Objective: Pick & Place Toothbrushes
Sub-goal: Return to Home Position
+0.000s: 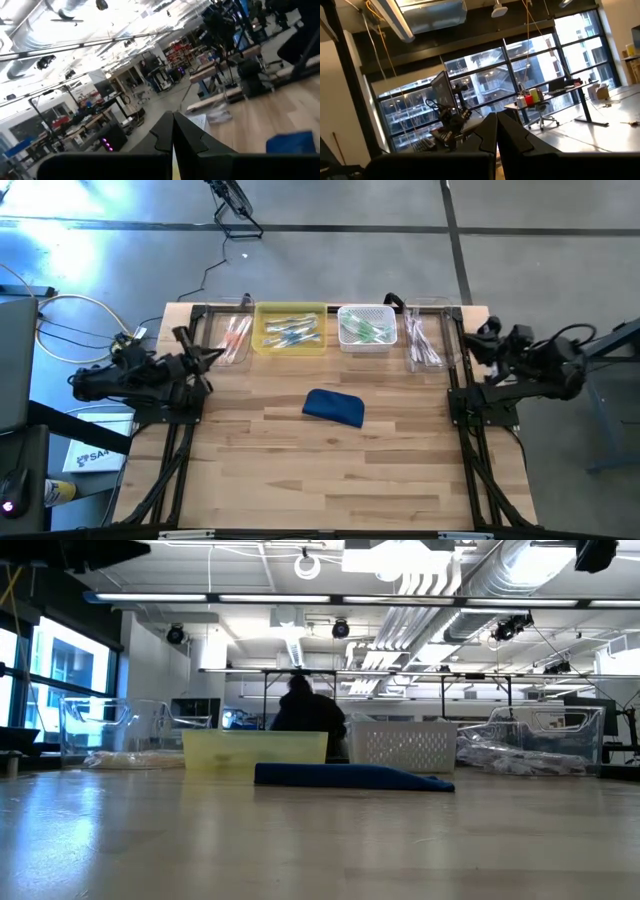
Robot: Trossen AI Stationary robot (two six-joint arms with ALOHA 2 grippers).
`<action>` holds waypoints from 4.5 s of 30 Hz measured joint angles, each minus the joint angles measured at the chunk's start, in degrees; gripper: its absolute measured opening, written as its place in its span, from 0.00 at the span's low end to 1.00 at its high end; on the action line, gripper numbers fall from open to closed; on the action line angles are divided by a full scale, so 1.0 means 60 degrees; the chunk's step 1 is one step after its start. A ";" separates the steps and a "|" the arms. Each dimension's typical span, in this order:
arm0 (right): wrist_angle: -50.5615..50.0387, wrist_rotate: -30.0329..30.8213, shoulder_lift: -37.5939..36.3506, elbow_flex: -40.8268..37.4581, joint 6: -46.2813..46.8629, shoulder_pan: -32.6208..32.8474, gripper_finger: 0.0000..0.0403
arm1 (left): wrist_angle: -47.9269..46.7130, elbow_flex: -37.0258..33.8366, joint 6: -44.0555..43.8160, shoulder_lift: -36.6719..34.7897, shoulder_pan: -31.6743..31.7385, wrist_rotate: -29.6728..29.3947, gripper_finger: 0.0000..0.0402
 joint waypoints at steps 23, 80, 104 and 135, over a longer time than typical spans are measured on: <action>0.3901 -0.1515 0.0070 -0.4230 -0.0007 0.0003 0.01 | 0.0402 -0.1642 0.0352 -0.0007 0.0000 0.2077 0.00; 0.2273 -0.2050 0.0183 -0.5460 -0.1969 0.0002 0.01 | -0.4176 -0.1752 -0.2721 -0.0004 -0.0004 0.3369 0.01; 0.2297 -0.2047 0.0183 -0.5468 -0.1969 0.0000 0.01 | -0.1923 -0.1770 -0.1501 -0.0007 0.0000 0.2258 0.01; 0.2308 -0.2051 0.0183 -0.5471 -0.1969 0.0002 0.01 | -0.1917 -0.1770 0.0947 -0.0004 0.0000 0.2271 0.01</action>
